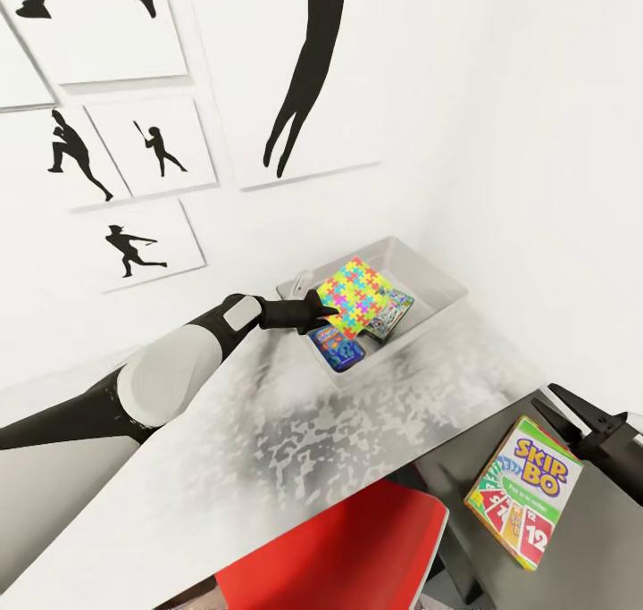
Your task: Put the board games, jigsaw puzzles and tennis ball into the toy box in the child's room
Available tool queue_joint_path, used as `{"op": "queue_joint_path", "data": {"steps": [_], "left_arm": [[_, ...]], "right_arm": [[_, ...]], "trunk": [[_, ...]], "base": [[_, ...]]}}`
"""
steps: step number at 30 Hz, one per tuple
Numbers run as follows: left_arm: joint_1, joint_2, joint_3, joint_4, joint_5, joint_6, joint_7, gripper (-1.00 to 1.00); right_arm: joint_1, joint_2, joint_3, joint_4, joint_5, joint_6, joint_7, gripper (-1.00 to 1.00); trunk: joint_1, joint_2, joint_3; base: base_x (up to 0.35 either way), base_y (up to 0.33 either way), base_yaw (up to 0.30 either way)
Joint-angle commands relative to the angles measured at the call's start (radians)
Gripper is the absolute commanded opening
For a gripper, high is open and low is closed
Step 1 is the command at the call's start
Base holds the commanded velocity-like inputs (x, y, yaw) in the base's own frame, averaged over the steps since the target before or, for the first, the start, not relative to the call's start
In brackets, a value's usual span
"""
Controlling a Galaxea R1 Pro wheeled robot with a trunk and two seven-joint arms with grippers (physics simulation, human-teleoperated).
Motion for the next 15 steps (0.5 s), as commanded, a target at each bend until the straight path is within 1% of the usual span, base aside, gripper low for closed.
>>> {"op": "queue_joint_path", "data": {"steps": [1, 3, 7, 14, 15], "left_arm": [[0.000, 0.000, -0.009, -0.002, 0.009, 0.007, 0.001, -1.00], [0.000, 0.000, -0.023, -0.003, 0.009, 0.005, 0.001, -1.00], [0.000, 0.000, -0.030, -0.003, 0.009, 0.004, 0.002, -1.00], [0.000, 0.000, -0.033, -0.003, 0.009, 0.003, 0.002, -1.00], [-0.005, 0.000, -0.019, -0.010, 0.023, 0.014, -0.006, -1.00]], "right_arm": [[-0.001, 0.000, -0.001, 0.000, 0.004, 0.004, 0.006, 1.00], [-0.001, 0.000, -0.002, 0.000, 0.004, 0.004, 0.006, 1.00], [0.000, 0.004, -0.013, 0.000, 0.005, 0.004, 0.006, 1.00], [0.001, 0.007, -0.023, 0.000, 0.005, 0.004, 0.007, 1.00], [0.000, 0.013, -0.026, 0.000, 0.006, 0.004, 0.007, 1.00]], "trunk": [[0.000, -0.002, -0.003], [0.000, -0.002, -0.006], [0.000, -0.002, -0.013], [0.000, -0.002, -0.021], [0.000, -0.002, -0.021]], "base": [[0.000, 0.000, 0.000], [0.000, 0.000, 0.000], [0.000, 0.000, 0.000], [0.000, 0.000, 0.000], [0.000, 0.000, 0.000]]}}
